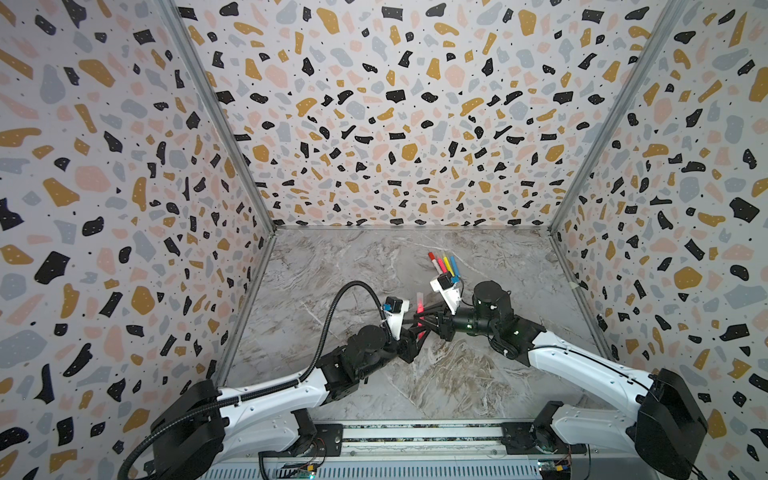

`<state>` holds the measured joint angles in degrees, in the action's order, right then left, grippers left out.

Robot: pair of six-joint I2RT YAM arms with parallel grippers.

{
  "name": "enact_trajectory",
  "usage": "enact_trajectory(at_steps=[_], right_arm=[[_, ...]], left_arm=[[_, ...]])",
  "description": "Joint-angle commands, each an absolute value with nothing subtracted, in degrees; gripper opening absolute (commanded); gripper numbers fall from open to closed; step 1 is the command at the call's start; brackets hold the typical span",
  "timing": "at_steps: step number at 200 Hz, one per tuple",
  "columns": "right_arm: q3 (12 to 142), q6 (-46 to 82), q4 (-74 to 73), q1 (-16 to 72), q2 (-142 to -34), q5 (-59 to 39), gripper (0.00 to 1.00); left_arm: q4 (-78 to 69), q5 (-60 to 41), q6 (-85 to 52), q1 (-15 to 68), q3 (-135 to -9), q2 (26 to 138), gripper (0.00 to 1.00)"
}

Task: Insert the pens into the pen caps
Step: 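Grip the capped pink highlighter with the right gripper while left gripper releases it, then carry the capped pink highlighter to the other markers and lower it beside them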

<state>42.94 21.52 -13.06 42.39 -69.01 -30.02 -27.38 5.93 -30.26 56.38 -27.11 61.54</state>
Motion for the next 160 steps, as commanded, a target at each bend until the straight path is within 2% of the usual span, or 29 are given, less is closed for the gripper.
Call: enact_trajectory(at_steps=[1, 32, 77, 160], right_arm=[[44.96, 21.33, -8.08, 39.36, -68.41, -25.24, 0.07], [49.03, 19.15, -0.74, 34.59, -73.68, -20.80, 0.09], [58.49, 14.75, 6.02, 32.56, -88.98, -14.75, 0.13], [103.01, 7.71, 27.76, 37.43, -124.59, -1.25, 0.12]], left_arm=[[-26.84, 13.34, -29.79, 56.34, -26.84, 59.47, 0.63], [-21.41, 17.74, -31.30, 56.35, -24.17, 58.16, 0.65], [-23.71, 16.43, -36.05, 56.47, -15.82, 53.90, 0.64], [-18.47, 19.39, -33.93, 56.62, -14.95, 45.95, 0.64]])
